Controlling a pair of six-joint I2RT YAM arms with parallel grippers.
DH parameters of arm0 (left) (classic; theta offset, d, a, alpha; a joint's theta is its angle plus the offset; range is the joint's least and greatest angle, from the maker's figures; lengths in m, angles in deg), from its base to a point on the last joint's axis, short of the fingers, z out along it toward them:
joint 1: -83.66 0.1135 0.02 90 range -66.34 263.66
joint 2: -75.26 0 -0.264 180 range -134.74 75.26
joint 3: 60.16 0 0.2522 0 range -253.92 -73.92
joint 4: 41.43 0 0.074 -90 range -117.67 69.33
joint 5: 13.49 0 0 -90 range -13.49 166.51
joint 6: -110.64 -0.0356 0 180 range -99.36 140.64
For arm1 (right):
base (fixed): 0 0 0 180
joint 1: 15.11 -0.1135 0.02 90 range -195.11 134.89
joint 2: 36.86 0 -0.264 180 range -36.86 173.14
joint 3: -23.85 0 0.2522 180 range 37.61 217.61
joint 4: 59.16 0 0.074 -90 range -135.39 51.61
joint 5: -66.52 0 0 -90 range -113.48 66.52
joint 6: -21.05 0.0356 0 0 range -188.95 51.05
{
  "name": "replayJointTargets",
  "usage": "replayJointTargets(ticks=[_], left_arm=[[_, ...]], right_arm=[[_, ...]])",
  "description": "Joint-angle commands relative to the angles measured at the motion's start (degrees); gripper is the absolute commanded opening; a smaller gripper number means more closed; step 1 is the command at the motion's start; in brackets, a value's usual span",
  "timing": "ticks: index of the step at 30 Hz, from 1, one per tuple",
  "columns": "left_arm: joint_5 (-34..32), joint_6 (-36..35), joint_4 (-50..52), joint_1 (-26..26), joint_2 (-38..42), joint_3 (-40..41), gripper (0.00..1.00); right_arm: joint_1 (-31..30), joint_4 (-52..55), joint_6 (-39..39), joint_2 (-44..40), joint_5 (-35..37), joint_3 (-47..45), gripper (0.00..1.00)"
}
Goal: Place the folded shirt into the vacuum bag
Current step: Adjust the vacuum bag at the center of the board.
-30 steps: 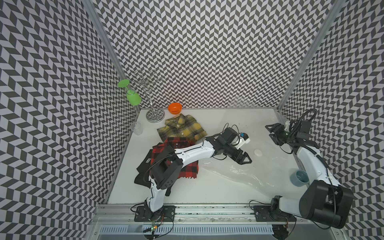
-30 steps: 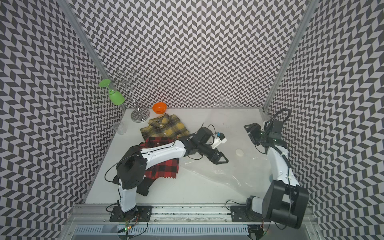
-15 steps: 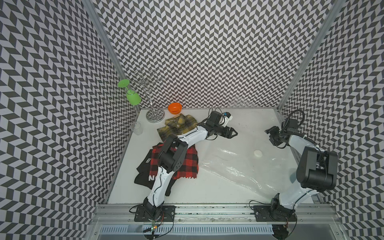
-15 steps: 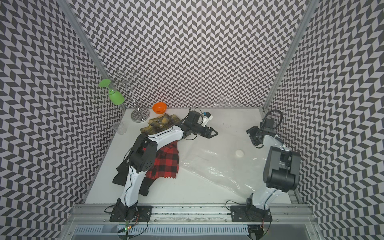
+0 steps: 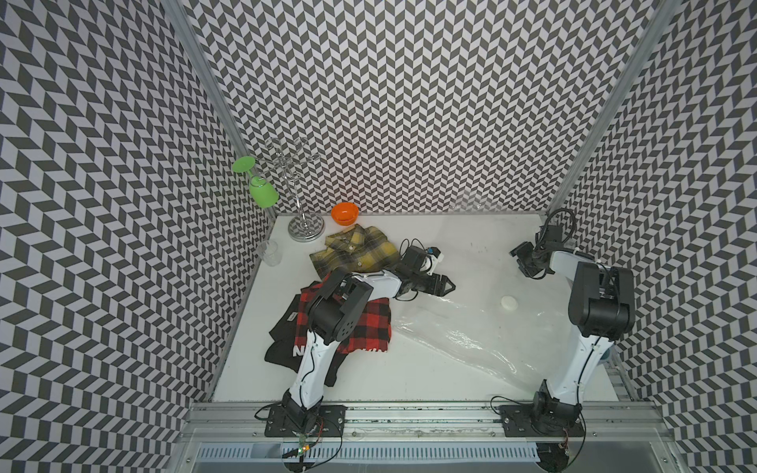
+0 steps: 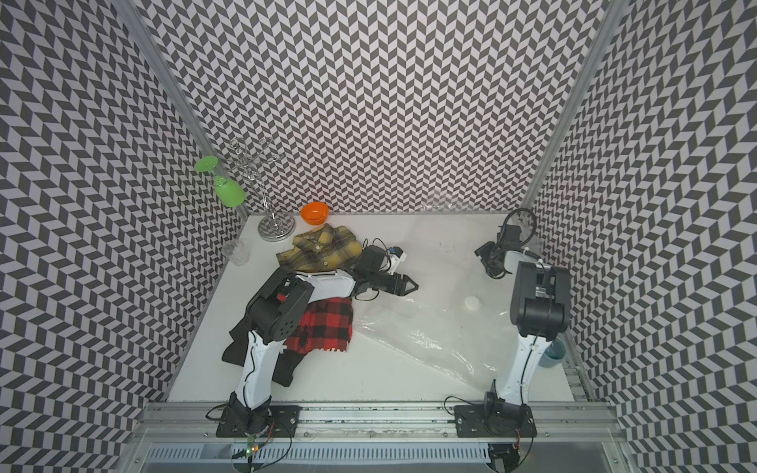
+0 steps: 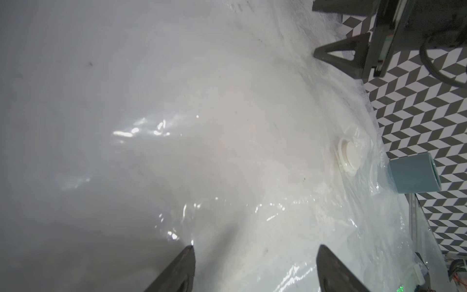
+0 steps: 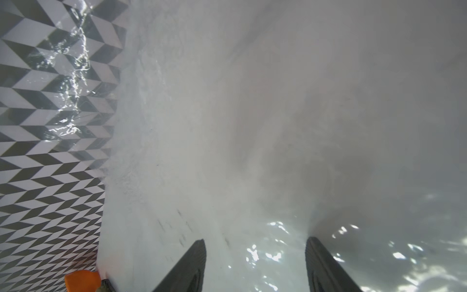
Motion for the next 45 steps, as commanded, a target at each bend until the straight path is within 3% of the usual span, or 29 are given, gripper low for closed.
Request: replayJointTargets(ticks=[1, 12, 17, 23, 29, 34, 40, 45], left_arm=[[-0.1, 2.1, -2.0, -0.5, 3.5, 5.6, 0.76], [1.2, 7.9, -8.2, -2.5, 14.3, 21.8, 0.76], [-0.9, 8.3, -8.2, -3.1, 16.3, 22.9, 0.76], [-2.1, 7.2, -4.3, -2.6, 15.7, 19.0, 0.77], [-3.1, 4.5, -1.5, -3.9, 18.8, 16.6, 0.76], [-4.6, 0.0, 3.8, -3.4, 19.6, 9.6, 0.77], [-5.6, -3.0, 5.6, -3.0, 13.7, 1.0, 0.76], [-5.2, -4.2, 5.8, -2.8, 10.4, -2.4, 0.77]], right_arm=[[-3.2, 1.4, -0.2, 5.0, -0.9, 3.7, 0.64], [-14.1, 5.3, 0.6, 17.4, -5.9, 18.3, 0.63], [-17.8, 7.4, 0.5, 24.5, -9.9, 26.8, 0.62], [-20.3, 21.4, -5.3, 34.6, -15.3, 48.0, 0.59], [-20.0, 15.8, -6.2, 19.2, -11.1, 37.7, 0.59], [-18.8, 14.6, -6.3, 5.7, -4.0, 28.3, 0.61], [-16.5, 10.4, -4.2, -13.3, 1.7, 7.9, 0.62], [-12.7, 7.8, -4.2, -30.7, 0.4, -14.2, 0.63]])
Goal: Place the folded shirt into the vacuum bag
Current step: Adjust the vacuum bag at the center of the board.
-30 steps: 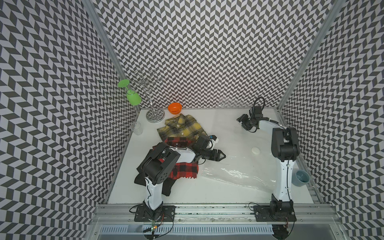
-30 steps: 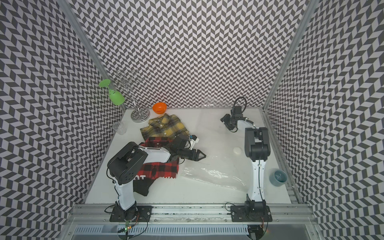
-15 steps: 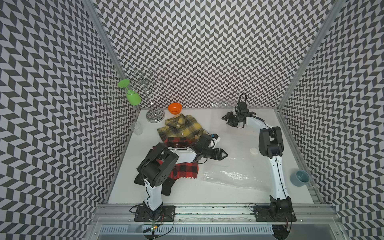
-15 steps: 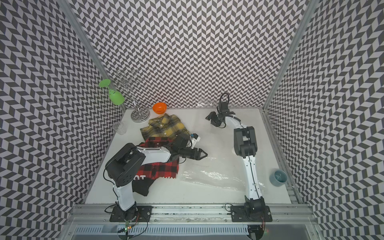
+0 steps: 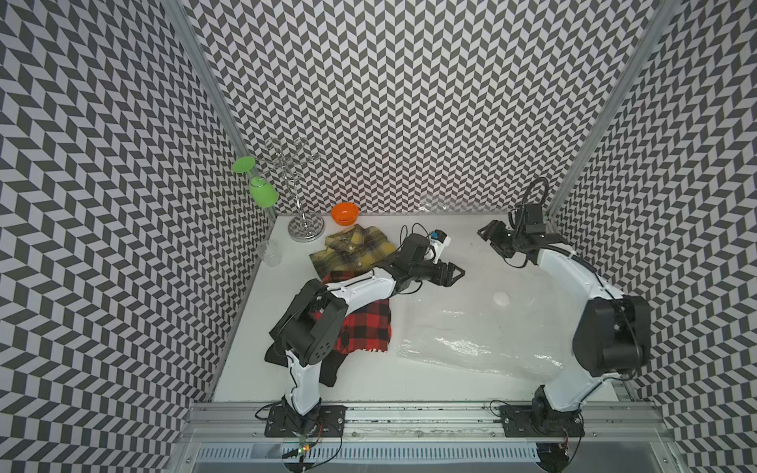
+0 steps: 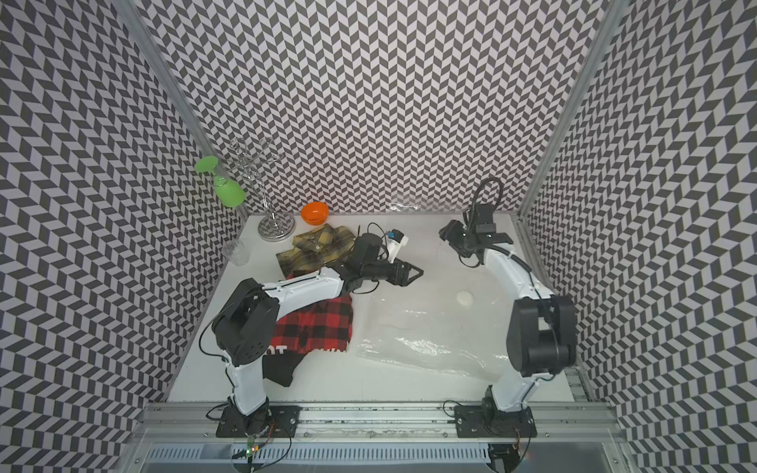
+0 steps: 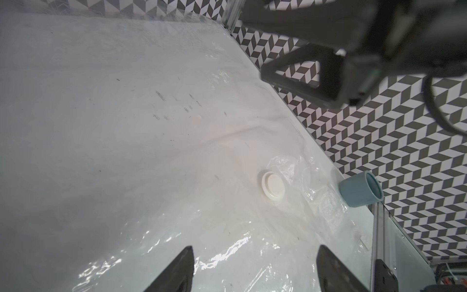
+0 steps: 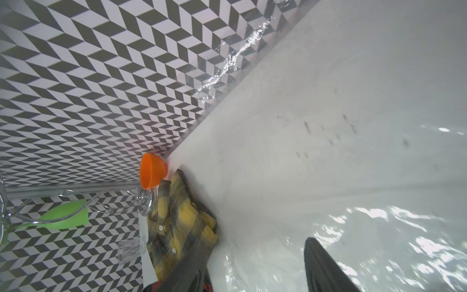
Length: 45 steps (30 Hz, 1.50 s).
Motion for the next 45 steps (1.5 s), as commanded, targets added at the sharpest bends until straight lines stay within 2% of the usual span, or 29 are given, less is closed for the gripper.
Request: replayJointTargets(ticks=[1, 4, 6, 10, 15, 23, 28, 34, 39, 41, 45], left_arm=[[-0.4, -2.1, 2.7, 0.3, -2.4, -1.4, 0.77], [-0.1, -2.3, 2.5, 0.4, -4.5, -2.4, 0.76], [0.1, -2.0, 2.1, 0.4, -5.8, -2.5, 0.76], [0.2, -0.4, 0.4, 0.3, -6.6, -0.2, 0.76], [-0.7, -0.2, 0.0, 0.4, -5.6, 3.2, 0.76], [-0.3, 0.5, -1.2, 0.2, -5.8, 6.4, 0.76], [-0.4, 0.9, -1.2, 0.2, -5.9, 7.8, 0.76], [-1.5, 1.7, -1.0, 0.2, -5.3, 11.3, 0.76], [-1.9, 3.0, -2.2, 0.5, -4.7, 13.8, 0.76], [-2.7, 2.6, -1.2, 1.3, -5.5, 12.4, 0.76], [-4.8, -0.6, 3.7, 3.6, -10.0, 3.6, 0.76]], right_arm=[[3.2, -1.8, 0.2, -7.5, -0.1, -12.2, 0.63], [7.3, -2.4, -1.2, -12.7, -4.6, -20.3, 0.63], [8.8, -0.9, -2.9, -13.7, -5.1, -22.4, 0.63], [10.6, -0.4, -5.1, -12.6, -5.3, -24.0, 0.63], [10.9, -2.9, -5.0, -8.9, -6.5, -25.5, 0.63], [11.5, -7.5, -5.0, -7.6, -6.6, -31.8, 0.63], [11.5, -10.7, -5.0, -2.8, -7.7, -31.5, 0.62], [11.2, -12.5, -5.1, 4.1, -6.7, -25.6, 0.62], [8.4, -13.8, -3.3, 10.7, -7.3, -20.6, 0.61], [7.4, -14.8, -1.7, 11.6, -7.7, -20.5, 0.61], [7.0, -16.2, 1.1, 7.8, -6.1, -23.4, 0.6]])
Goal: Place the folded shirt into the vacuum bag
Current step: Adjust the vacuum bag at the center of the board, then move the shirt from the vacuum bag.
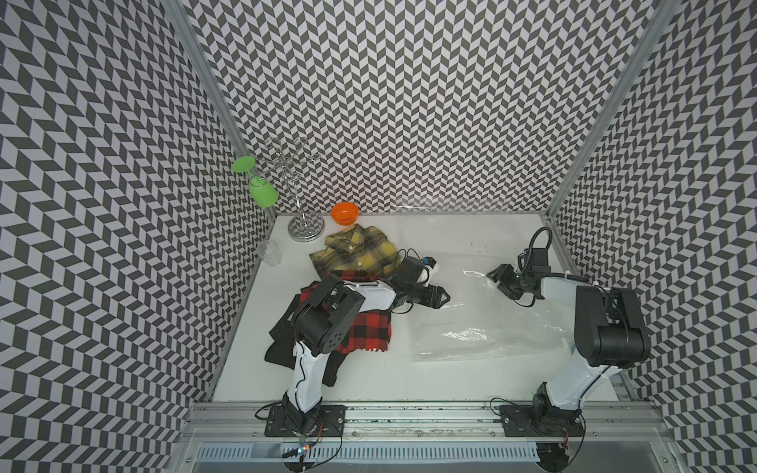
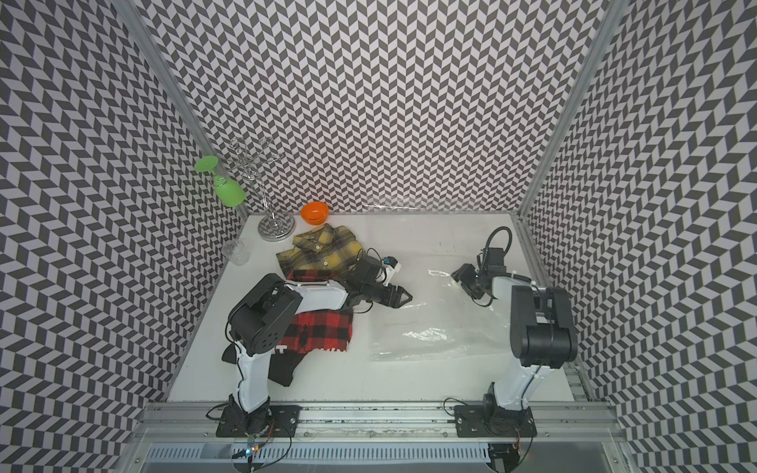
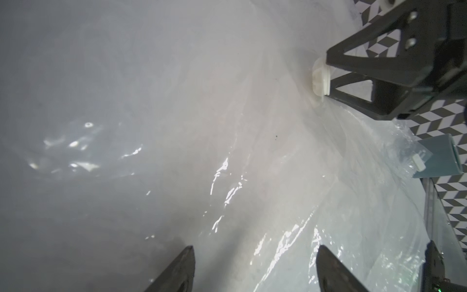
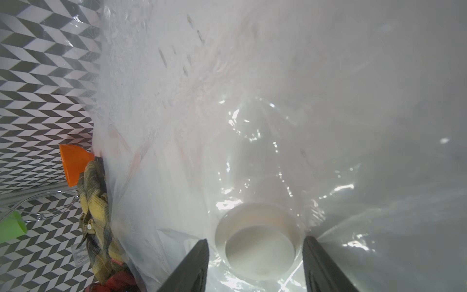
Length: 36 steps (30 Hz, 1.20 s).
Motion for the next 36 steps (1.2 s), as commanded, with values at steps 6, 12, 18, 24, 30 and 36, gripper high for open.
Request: replayJointTargets(ticks=[6, 12, 18, 24, 30, 36], left_arm=[[-4.8, -5.4, 10.9, 2.1, -8.8, -13.2, 0.76], [-4.6, -6.9, 11.9, 2.4, -11.5, -15.9, 0.76], [-2.9, -6.5, 14.7, 2.4, -6.0, -16.9, 0.76], [-5.2, -6.5, 16.6, 2.9, 8.8, -12.1, 0.77], [-18.0, -5.1, 24.3, 7.3, 23.4, -4.8, 0.77], [-20.4, -2.3, 27.9, 17.3, 36.7, 4.2, 0.77]], right_arm=[[0.4, 1.8, 3.5, -6.1, 1.9, -6.9, 0.61], [0.3, 0.0, 5.8, -9.5, -0.1, -11.5, 0.6], [0.2, 6.0, 0.5, -9.9, 2.2, -4.5, 0.6], [-3.9, 13.8, -4.1, -15.2, 8.5, 3.7, 0.61], [-15.0, 16.2, -3.4, -19.2, 8.2, 6.8, 0.62], [-34.1, 7.5, 1.9, -16.9, -1.8, 7.5, 0.76]])
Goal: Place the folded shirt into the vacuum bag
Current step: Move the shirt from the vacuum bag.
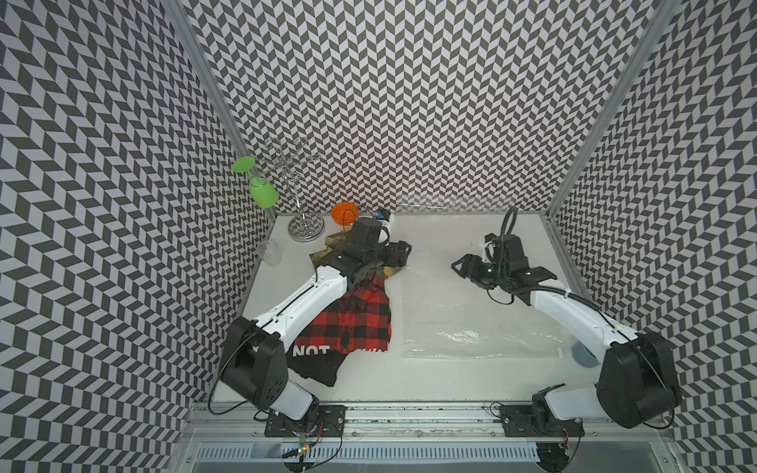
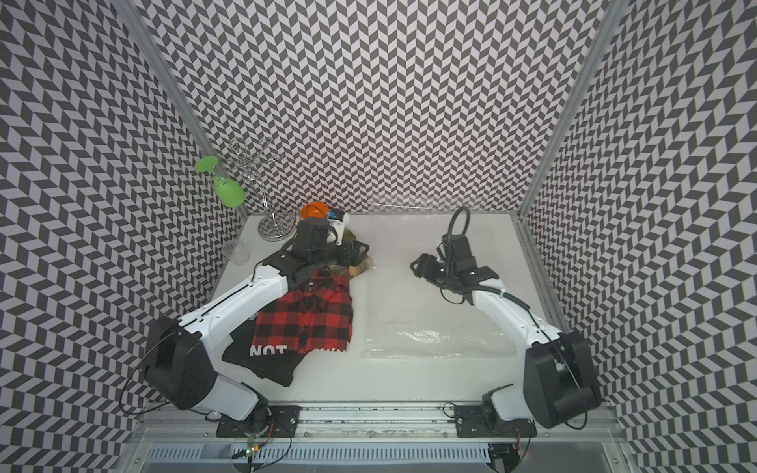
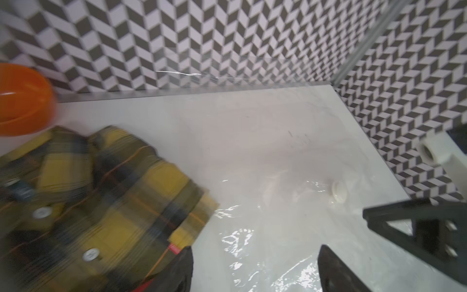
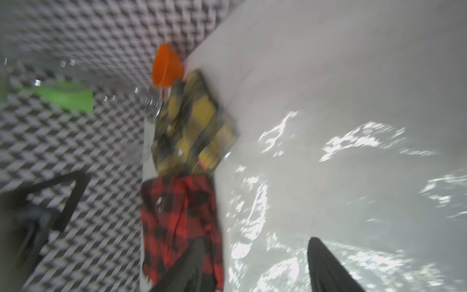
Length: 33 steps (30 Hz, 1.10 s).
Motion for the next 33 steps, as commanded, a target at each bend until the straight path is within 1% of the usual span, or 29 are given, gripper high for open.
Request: replayJointTargets(ticks=[1, 3, 6, 11, 14, 18, 24, 31, 33], left_arm=[[-1.1, 3.4, 4.7, 6.5, 6.1, 6.2, 0.77], [2.8, 6.5, 2.4, 11.2, 10.6, 10.3, 0.77], [7.0, 9.5, 0.9, 15.7, 14.2, 14.2, 0.76], [10.3, 11.9, -1.2, 19.8, 16.0, 20.2, 0.76], [11.6, 13.7, -3.2, 23.0, 16.6, 23.4, 0.75], [11.4, 15.6, -5.5, 23.7, 17.9, 26.5, 0.75], [12.7, 18.1, -8.4, 23.7, 17.9, 30.7, 0.75], [12.4, 19.8, -11.5, 23.5, 17.1, 34.9, 0.74], [12.6, 19.8, -12.0, 23.3, 16.1, 35.5, 0.74]], right_arm=[[-9.0, -5.8, 2.5, 2.9, -6.1, 1.5, 0.8], [-13.5, -7.3, 2.3, 7.1, -7.3, 3.5, 0.86], [-17.3, -10.5, 2.8, 13.1, -9.5, 5.5, 0.86], [-20.2, -15.9, 3.9, 22.1, -11.1, 8.8, 0.87], [-20.5, -17.5, 5.2, 26.4, -11.9, 10.7, 0.87], [-20.9, -20.5, 8.3, 30.9, -13.6, 12.1, 0.88], [-21.1, -20.6, 11.9, 34.3, -10.2, 13.1, 0.87], [-22.9, -23.5, 15.7, 40.0, -12.1, 14.6, 0.87], [-23.5, -25.6, 17.1, 41.1, -12.6, 14.5, 0.85]])
